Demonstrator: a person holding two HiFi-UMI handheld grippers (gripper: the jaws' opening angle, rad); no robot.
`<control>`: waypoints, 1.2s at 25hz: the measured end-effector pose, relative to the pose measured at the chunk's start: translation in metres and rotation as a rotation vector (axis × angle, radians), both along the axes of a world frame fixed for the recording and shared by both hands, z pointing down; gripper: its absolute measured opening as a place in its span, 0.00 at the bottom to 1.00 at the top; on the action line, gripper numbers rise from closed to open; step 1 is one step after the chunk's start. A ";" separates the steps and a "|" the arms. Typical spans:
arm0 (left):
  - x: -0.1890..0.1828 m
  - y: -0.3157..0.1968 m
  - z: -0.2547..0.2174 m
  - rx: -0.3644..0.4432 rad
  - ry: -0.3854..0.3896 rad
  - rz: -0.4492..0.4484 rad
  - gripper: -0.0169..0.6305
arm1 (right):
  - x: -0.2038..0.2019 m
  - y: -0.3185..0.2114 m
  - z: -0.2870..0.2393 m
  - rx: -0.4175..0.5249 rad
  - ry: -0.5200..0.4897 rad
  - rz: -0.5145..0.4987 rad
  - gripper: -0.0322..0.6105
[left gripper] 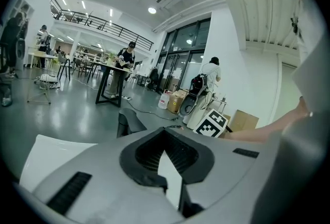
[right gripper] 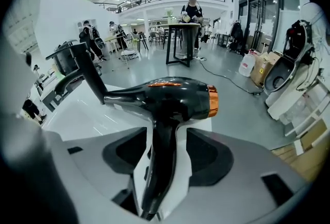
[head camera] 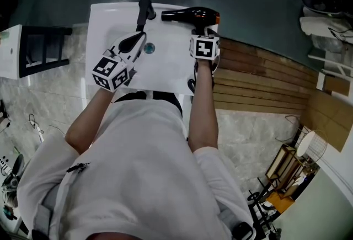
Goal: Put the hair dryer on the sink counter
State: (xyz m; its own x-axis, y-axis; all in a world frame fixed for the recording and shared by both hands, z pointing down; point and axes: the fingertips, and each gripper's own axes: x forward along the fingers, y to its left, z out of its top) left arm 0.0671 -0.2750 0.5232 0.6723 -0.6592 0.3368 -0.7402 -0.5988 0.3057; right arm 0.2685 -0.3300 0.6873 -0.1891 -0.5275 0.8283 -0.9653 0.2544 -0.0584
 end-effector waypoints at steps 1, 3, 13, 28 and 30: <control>-0.001 0.001 -0.001 0.003 0.002 0.005 0.03 | 0.001 0.001 -0.003 0.009 0.005 0.006 0.39; -0.001 0.004 -0.003 0.007 0.005 0.012 0.03 | 0.002 0.003 -0.010 0.025 0.002 0.014 0.39; -0.013 0.012 -0.013 0.045 0.001 0.049 0.03 | -0.003 0.027 -0.040 0.083 0.021 0.022 0.38; -0.037 0.034 -0.025 0.078 0.018 0.091 0.03 | -0.018 0.066 -0.075 0.164 -0.007 0.064 0.32; -0.039 0.038 -0.027 0.089 0.014 0.102 0.03 | -0.021 0.072 -0.079 0.171 -0.015 0.066 0.32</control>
